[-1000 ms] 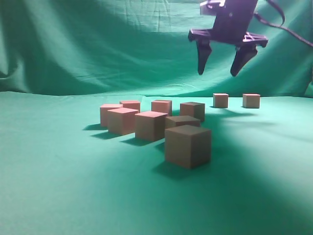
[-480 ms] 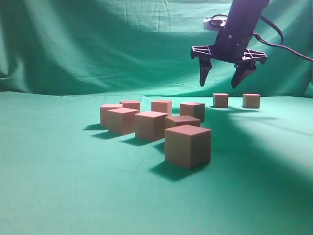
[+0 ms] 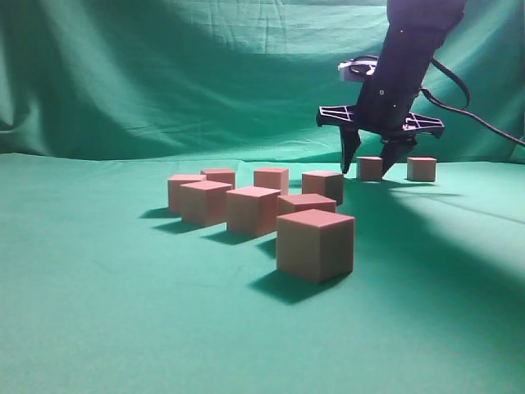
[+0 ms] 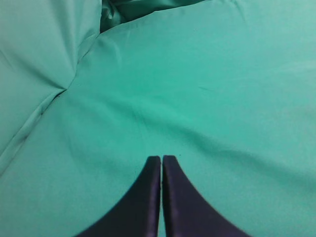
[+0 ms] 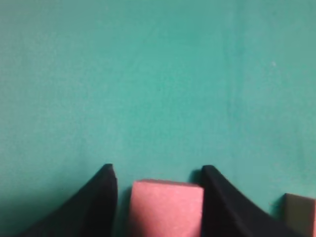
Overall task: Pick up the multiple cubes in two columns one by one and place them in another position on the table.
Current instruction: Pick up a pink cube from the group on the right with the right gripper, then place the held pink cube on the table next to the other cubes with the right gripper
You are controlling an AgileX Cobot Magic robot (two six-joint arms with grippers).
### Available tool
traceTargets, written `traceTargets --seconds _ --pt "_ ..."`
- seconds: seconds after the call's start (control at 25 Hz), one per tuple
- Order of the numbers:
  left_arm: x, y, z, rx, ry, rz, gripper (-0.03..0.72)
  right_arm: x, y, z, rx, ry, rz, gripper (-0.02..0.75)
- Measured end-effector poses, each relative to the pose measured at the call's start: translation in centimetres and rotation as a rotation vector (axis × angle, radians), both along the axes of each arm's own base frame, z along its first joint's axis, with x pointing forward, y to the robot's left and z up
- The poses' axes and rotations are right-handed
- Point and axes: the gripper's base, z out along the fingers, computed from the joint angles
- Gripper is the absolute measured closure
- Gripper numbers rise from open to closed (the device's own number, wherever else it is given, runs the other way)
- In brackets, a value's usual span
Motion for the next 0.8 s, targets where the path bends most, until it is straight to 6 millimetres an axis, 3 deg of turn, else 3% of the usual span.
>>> traceTargets --seconds 0.04,0.08,0.12,0.24,0.32,0.4,0.52,0.64,0.8 --pt "0.0 0.0 0.0 0.0 0.0 0.0 0.688 0.0 0.0 -0.1 0.0 0.002 0.0 0.419" --pt "0.0 0.0 0.0 0.0 0.0 0.0 0.688 0.0 0.0 -0.1 0.0 0.002 0.0 0.419" --pt "0.0 0.0 0.0 0.0 0.0 0.0 0.688 0.0 0.0 -0.1 0.002 -0.001 -0.001 0.487" --pt "0.0 0.0 0.0 0.0 0.0 0.0 0.688 0.0 0.0 0.3 0.004 0.001 -0.001 0.478" --pt "0.0 0.0 0.0 0.0 0.0 0.0 0.688 0.0 0.1 1.5 0.006 0.0 0.0 0.478" --pt "0.0 0.0 0.0 0.0 0.0 0.0 0.688 -0.2 0.0 3.8 0.01 -0.011 0.002 0.478" --pt "0.0 0.0 0.0 0.0 0.0 0.0 0.688 -1.3 -0.2 9.3 0.019 -0.043 0.006 0.478" --pt "0.0 0.0 0.0 0.0 0.0 0.0 0.688 -3.6 -0.8 14.7 0.022 -0.056 0.013 0.478" --pt "0.0 0.0 0.0 0.0 0.0 0.0 0.688 -7.3 -1.7 20.0 0.002 -0.03 0.037 0.478"
